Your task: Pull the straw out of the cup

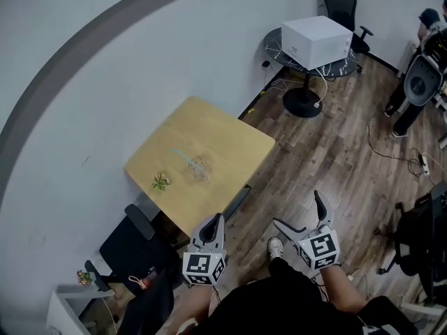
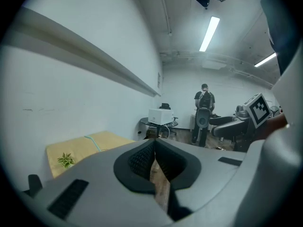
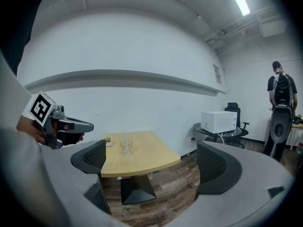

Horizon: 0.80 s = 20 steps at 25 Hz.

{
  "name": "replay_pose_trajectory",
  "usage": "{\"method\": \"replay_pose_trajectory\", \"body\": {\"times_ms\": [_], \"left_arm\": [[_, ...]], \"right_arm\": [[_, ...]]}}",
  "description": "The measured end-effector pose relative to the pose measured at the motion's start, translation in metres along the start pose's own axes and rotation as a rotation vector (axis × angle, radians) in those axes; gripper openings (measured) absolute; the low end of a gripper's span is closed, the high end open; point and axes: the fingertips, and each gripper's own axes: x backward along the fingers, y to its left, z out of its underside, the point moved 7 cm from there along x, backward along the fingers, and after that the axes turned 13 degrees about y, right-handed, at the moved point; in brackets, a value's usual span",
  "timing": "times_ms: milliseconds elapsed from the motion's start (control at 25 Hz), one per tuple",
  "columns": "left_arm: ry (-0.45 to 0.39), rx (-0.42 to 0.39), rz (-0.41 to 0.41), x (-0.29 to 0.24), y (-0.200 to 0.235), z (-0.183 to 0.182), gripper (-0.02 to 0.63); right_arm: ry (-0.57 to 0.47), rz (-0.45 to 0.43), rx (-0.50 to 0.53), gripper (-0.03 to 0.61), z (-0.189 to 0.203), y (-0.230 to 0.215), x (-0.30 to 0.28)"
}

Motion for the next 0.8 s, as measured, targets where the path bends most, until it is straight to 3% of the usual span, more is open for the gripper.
{"method": "replay_pose_trajectory", "body": {"times_ms": [400, 800], "left_arm": [[0.047, -0.021, -0.160, -0.044, 0.015, -0.017, 0.020], [0.062, 0.118, -0.337, -0.041, 0.043, -0.015, 0.021]], "right_arm": [[0.035, -0.182, 0.017, 0.597, -0.027, -0.040, -0.088], [0.083, -0.341, 0.148, 0.597, -0.050, -0.033, -0.155]]}}
